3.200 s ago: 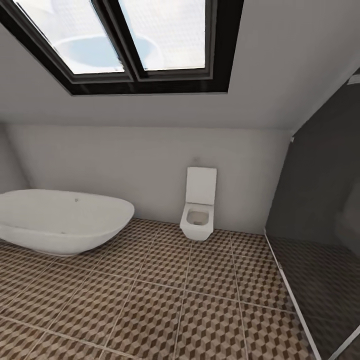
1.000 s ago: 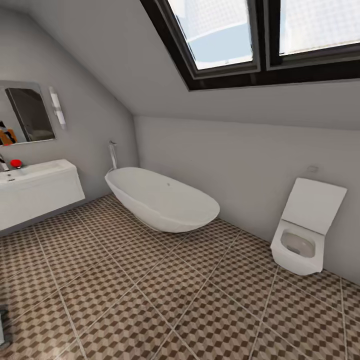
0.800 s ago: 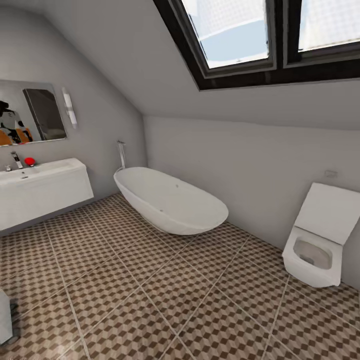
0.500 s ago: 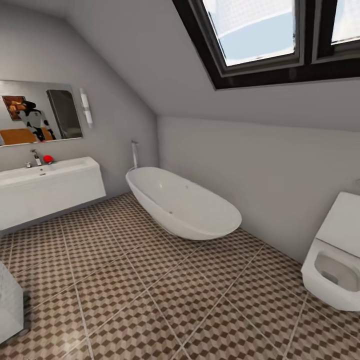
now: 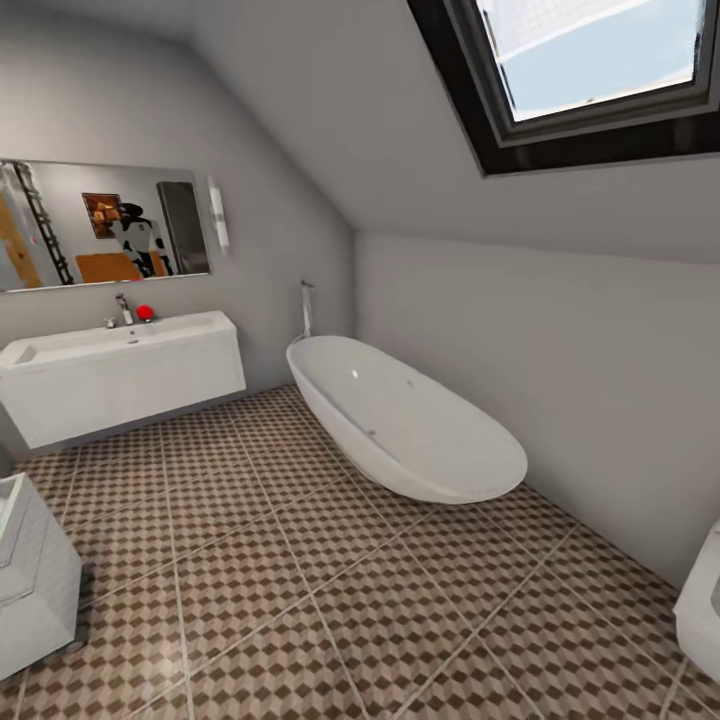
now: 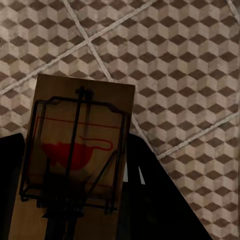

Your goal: Take the four mousetraps from the cabinet in the bathroom and place them on the bathroom floor. Make sure all four end up on the same floor surface, and ensure that at least two of them are either under or directly next to the same bathroom sink.

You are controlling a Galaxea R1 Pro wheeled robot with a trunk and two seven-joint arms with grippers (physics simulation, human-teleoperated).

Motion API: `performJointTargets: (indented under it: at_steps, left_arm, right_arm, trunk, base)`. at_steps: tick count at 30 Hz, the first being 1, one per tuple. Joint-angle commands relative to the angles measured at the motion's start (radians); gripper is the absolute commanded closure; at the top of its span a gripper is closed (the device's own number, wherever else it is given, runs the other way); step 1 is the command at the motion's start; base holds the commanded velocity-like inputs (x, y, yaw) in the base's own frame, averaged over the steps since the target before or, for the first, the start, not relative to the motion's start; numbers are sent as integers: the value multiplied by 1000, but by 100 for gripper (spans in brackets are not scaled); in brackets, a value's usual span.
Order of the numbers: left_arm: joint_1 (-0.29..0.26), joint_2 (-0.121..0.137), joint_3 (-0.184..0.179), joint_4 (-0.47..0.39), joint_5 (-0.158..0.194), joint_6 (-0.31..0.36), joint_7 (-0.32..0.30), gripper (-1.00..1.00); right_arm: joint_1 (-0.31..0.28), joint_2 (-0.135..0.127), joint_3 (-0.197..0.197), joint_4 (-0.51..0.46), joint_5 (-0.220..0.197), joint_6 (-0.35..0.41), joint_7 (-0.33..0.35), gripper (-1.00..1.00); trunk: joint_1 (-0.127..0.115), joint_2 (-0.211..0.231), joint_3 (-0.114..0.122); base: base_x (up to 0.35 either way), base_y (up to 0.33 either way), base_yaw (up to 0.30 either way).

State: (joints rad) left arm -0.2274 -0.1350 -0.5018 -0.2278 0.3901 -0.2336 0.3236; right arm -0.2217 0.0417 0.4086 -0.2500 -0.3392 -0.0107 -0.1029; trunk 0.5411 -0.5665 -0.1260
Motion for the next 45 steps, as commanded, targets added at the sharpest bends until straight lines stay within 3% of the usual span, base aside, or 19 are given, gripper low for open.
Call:
performJointTargets:
  at_steps: [1,23,45]
  left_arm:
    - [-1,0,-9,1,4,-3,9,100]
    - [-1,0,-9,1,7,-2,9,100]
    - [-1,0,-9,1,8,-3,9,100]
  right_arm:
    - [-1,0,9,-1,-14,-2,-6,100]
    - [-1,0,9,0,-14,-2,-6,100]
    - [-1,1,10,0,-14,-2,-6,100]
  trunk:
    - [1,-1,-2]
    - [1,-1,-2]
    - [1,-1,-2]
  base:
    - [265,-95,120]
    - [233,-2,234]
    - [237,141,292]
